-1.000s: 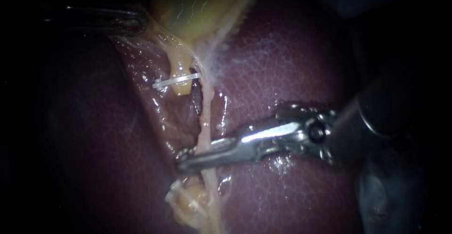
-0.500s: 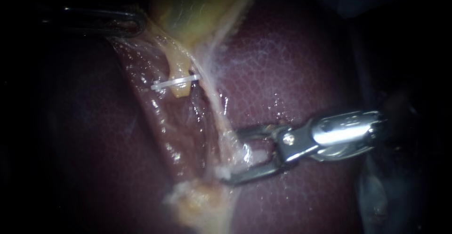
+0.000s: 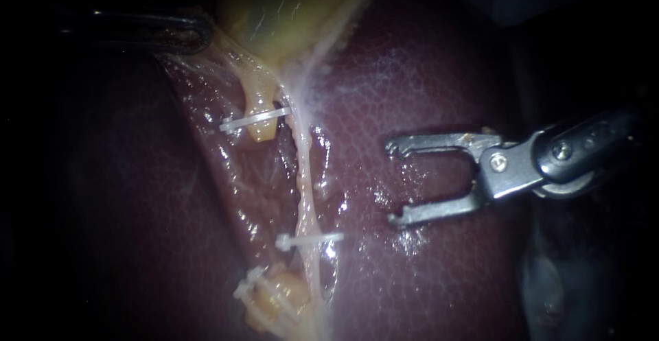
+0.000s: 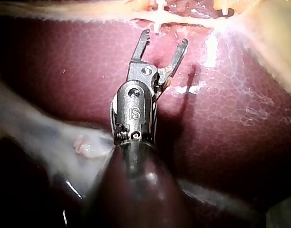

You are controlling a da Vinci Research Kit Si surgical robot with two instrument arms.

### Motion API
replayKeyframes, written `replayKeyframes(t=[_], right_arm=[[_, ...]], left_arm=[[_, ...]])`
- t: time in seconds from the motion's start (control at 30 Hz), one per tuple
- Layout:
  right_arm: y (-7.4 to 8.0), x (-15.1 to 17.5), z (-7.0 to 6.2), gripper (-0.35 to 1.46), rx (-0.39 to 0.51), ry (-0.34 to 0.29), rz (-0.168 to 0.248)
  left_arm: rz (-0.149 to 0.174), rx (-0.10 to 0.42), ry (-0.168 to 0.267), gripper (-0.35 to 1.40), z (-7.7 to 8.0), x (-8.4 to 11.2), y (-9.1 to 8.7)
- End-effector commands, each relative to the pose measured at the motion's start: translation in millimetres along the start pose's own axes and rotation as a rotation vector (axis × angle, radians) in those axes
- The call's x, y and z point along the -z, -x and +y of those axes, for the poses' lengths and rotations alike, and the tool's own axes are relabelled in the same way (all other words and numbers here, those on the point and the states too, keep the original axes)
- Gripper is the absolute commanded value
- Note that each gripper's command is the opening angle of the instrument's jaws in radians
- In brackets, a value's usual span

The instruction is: Going back first clip right tube

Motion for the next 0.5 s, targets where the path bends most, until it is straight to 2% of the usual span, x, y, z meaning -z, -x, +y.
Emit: replayKeyframes(t=[0.03, 0.17, 0.23, 0.33, 0.5], right_arm=[[-0.1, 0.0, -0.1, 0.5, -0.002, 0.0, 0.001], [-0.1, -0.1, -0.3, 0.5, -0.001, 0.0, 0.001], [0.0, 0.0, -0.3, 0.5, 0.0, 0.0, 0.0], [0.1, 0.2, -0.4, 0.5, 0.0, 0.0, 0.001], [0.2, 0.5, -0.5, 0.5, 0.001, -0.001, 0.001]], left_arm=[[0.0, 0.0, 0.001, -0.35, 0.0, -0.1, 0.0], [-0.004, -0.003, 0.005, -0.35, 0.0, -0.6, -0.6], [0.006, -0.008, 0.008, -0.35, -0.1, -1.4, -1.5], [0.02, -0.019, -0.013, -0.35, -0.2, -3.7, -3.4], [0.043, -0.001, -0.033, -0.35, -0.1, -7.0, -6.1]])
